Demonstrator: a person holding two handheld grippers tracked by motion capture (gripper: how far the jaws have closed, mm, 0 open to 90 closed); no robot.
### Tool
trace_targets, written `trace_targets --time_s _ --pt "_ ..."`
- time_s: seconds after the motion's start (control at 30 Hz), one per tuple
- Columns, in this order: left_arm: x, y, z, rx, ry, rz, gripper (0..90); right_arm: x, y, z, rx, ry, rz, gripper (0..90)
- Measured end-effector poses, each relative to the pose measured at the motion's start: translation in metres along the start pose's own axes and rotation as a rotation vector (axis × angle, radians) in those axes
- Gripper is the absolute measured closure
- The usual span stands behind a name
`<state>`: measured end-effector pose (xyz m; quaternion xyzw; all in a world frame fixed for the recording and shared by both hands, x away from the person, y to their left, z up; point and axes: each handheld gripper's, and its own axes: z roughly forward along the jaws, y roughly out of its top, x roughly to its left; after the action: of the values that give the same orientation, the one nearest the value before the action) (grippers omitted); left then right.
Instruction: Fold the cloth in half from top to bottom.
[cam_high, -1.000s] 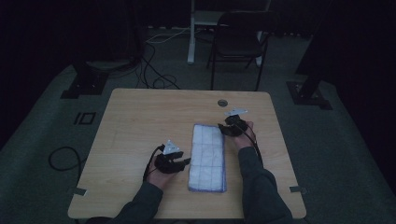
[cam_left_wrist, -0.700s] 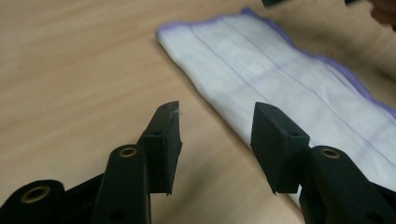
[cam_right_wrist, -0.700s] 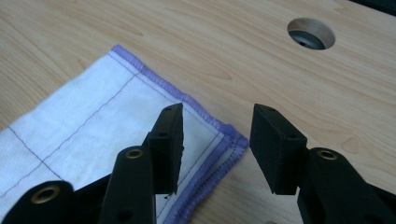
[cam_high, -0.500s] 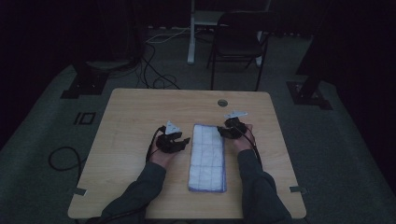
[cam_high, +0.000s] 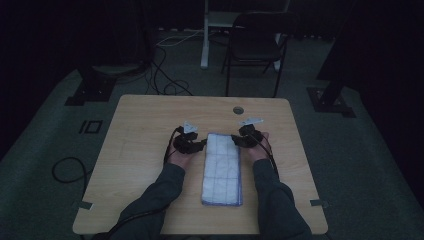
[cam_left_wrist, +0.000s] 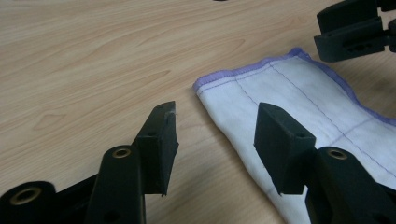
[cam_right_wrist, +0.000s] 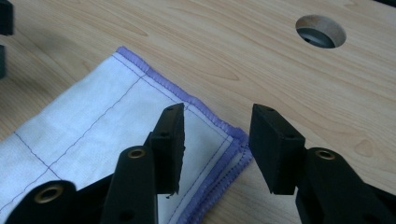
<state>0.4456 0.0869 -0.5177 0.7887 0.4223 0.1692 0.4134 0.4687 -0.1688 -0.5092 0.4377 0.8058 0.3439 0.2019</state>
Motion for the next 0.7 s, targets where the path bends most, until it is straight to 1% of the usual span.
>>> trace_targets --time_s 0.1,0.13,0.17,0.2,0.3,0.33,0.37,0.4,0.43,0.5,0.53,0.63,0.7 --pt "-0.001 0.0 0.002 0.002 -0.003 -0.006 48.8 0.0 0.0 0.001 0.006 -0.003 0.014 56.6" --pt "-0.002 0.001 0.008 0.019 -0.002 -0.001 48.8 0.0 0.0 0.001 0.006 -0.003 0.014 56.4" --pt "-0.003 0.003 0.011 0.029 -0.004 -0.001 48.7 -0.002 0.0 0.003 0.009 -0.007 0.037 55.4" --pt "-0.004 0.004 0.013 0.039 -0.004 0.004 48.7 -0.002 0.0 0.003 0.012 -0.01 0.047 54.9" --pt "-0.004 0.007 0.018 0.05 -0.004 0.0 48.6 -0.003 -0.001 0.005 0.02 -0.017 0.057 54.5" --pt "-0.004 0.009 0.023 0.06 0.001 -0.004 48.6 -0.006 -0.002 0.008 0.022 -0.017 0.095 54.3" --pt "-0.003 0.009 0.028 0.069 0.007 -0.013 48.6 -0.007 -0.001 0.009 0.021 -0.016 0.106 54.0" --pt "-0.002 0.009 0.03 0.073 0.006 -0.018 48.6 -0.007 -0.001 0.01 0.026 -0.016 0.115 53.5" --pt "-0.001 0.008 0.033 0.076 0.008 -0.026 48.6 -0.007 -0.001 0.011 0.03 -0.015 0.115 53.0" --pt "0.0 0.008 0.035 0.084 0.015 -0.028 48.5 -0.006 -0.001 0.014 0.043 -0.006 0.11 51.7" --pt "0.001 0.009 0.039 0.091 0.027 -0.037 48.6 -0.006 -0.001 0.016 0.051 -0.009 0.109 51.1" --pt "0.001 0.012 0.042 0.094 0.035 -0.039 48.6 -0.006 -0.003 0.019 0.065 -0.019 0.118 50.0" --pt "0.0 0.013 0.046 0.109 0.04 -0.037 48.4 -0.007 -0.004 0.021 0.073 -0.026 0.119 48.9"
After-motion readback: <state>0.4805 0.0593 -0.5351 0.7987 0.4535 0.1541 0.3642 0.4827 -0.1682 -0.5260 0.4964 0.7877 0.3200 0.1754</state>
